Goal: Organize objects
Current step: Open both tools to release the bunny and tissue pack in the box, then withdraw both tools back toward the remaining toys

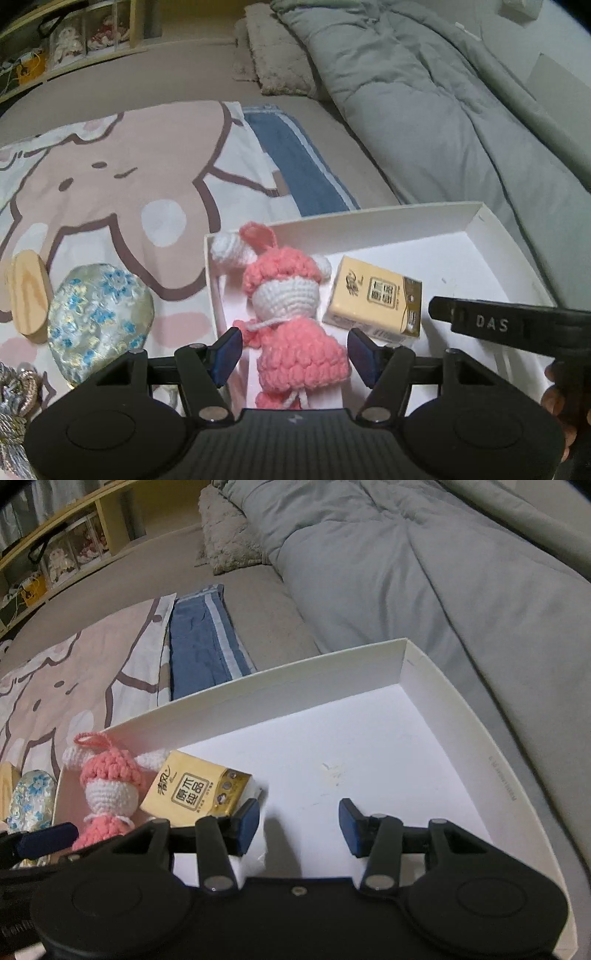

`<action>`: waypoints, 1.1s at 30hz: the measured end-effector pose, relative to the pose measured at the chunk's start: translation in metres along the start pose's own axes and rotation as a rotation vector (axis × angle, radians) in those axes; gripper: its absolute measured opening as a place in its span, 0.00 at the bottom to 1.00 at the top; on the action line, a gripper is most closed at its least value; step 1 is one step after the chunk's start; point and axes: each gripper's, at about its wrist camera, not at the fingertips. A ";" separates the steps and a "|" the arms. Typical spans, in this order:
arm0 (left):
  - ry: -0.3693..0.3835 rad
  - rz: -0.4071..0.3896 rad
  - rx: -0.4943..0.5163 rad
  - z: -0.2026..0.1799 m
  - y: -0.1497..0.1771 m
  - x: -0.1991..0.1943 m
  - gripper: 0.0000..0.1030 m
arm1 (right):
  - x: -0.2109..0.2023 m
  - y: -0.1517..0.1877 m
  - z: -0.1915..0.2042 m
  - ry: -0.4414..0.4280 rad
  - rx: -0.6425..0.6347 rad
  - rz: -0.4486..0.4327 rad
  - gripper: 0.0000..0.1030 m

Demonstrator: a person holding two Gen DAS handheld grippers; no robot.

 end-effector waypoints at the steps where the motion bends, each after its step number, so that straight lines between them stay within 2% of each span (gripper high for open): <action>1: -0.002 -0.007 -0.001 0.000 -0.001 -0.003 0.62 | -0.003 0.000 -0.001 -0.003 0.004 -0.007 0.49; 6: 0.000 -0.030 -0.018 0.005 -0.004 -0.019 0.62 | -0.020 -0.001 0.000 -0.018 0.001 -0.045 0.57; 11: -0.012 -0.046 -0.018 0.007 -0.005 -0.035 0.63 | -0.039 0.002 0.005 -0.018 -0.042 -0.085 0.72; 13: -0.020 -0.052 -0.018 0.008 -0.004 -0.042 0.67 | -0.046 0.004 0.006 -0.017 -0.051 -0.099 0.73; 16: -0.028 -0.064 -0.024 0.010 -0.001 -0.052 0.76 | -0.058 0.008 0.007 -0.021 -0.063 -0.125 0.81; 18: -0.031 -0.071 -0.029 0.012 0.001 -0.058 0.84 | -0.065 0.010 0.008 -0.023 -0.077 -0.142 0.82; 24: -0.050 -0.102 -0.036 0.018 0.007 -0.075 0.96 | -0.081 0.018 0.007 -0.021 -0.075 -0.165 0.91; 33: -0.080 -0.130 -0.038 0.029 0.019 -0.094 1.00 | -0.108 0.027 0.006 -0.008 -0.093 -0.201 0.99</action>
Point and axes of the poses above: each gripper's, at about its wrist camera, not at the fingertips, and x roughly the way its jaws point, z to its left, y to its underside, and after that the axes turned 3 degrees about z, right-handed
